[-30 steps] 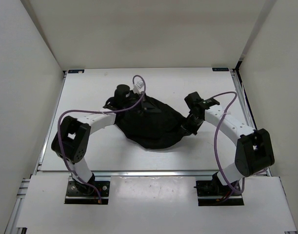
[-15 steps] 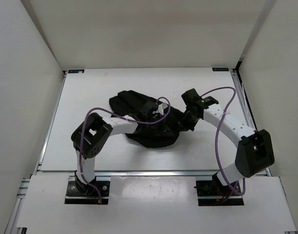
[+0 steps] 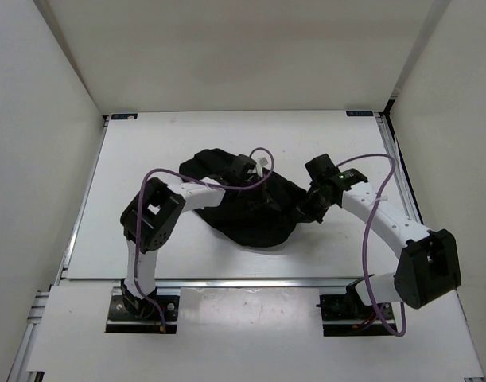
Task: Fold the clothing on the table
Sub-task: Flatten the skirt out
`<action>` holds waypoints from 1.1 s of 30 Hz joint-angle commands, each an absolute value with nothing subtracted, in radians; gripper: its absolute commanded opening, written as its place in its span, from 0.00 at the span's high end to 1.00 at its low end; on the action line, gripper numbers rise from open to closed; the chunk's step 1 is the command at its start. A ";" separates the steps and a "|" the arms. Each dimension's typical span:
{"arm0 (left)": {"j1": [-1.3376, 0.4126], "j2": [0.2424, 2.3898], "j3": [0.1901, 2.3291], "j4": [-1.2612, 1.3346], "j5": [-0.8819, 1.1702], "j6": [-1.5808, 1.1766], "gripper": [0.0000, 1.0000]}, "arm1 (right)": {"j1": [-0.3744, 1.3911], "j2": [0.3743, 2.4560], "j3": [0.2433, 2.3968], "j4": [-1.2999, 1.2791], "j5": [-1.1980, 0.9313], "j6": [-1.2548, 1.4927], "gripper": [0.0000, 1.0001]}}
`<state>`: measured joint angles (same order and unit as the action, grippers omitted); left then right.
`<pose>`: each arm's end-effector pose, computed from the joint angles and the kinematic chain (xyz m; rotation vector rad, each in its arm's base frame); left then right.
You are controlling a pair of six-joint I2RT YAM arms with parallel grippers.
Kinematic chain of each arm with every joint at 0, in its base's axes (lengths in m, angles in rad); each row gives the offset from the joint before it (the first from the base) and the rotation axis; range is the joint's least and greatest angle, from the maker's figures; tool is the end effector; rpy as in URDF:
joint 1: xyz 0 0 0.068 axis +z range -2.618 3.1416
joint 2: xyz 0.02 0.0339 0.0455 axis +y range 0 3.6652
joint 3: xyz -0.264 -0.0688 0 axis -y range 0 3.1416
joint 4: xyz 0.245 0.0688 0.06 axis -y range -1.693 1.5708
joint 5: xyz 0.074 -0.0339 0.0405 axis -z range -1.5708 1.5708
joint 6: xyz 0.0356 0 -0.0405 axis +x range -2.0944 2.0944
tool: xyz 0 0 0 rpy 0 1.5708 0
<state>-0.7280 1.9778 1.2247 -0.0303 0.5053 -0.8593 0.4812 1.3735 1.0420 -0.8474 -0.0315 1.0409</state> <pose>0.3012 -0.2915 0.1579 0.1097 2.6625 -1.2643 0.2311 0.1219 0.2481 0.7784 2.7407 0.4225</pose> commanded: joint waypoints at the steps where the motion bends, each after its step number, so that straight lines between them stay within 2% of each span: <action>1: -0.707 1.939 1.298 -0.014 0.546 -0.896 1.00 | 0.472 1.344 1.019 -0.830 -0.077 1.066 1.00; 5: -0.774 1.994 1.318 0.046 0.557 -0.914 1.00 | 0.468 1.341 1.040 -0.836 -0.077 1.072 1.00; 9: -0.822 2.022 1.321 -0.070 0.453 -0.807 1.00 | 0.463 1.330 1.058 -0.836 -0.087 1.077 1.00; 14: -0.802 2.006 1.256 -0.034 0.451 -0.822 1.00 | 0.453 1.313 1.049 -0.807 -0.118 1.085 1.00; 19: -0.853 2.000 1.252 -0.124 0.335 -0.723 1.00 | 0.448 1.318 1.055 -0.801 -0.129 1.071 1.00; 25: -0.851 1.942 1.350 -0.382 0.018 -0.477 1.00 | 0.410 1.308 1.042 -0.790 -0.140 1.042 1.00; 33: -0.804 1.850 1.301 -0.489 -0.316 -0.273 1.00 | 0.357 1.263 1.032 -0.788 -0.144 1.003 1.00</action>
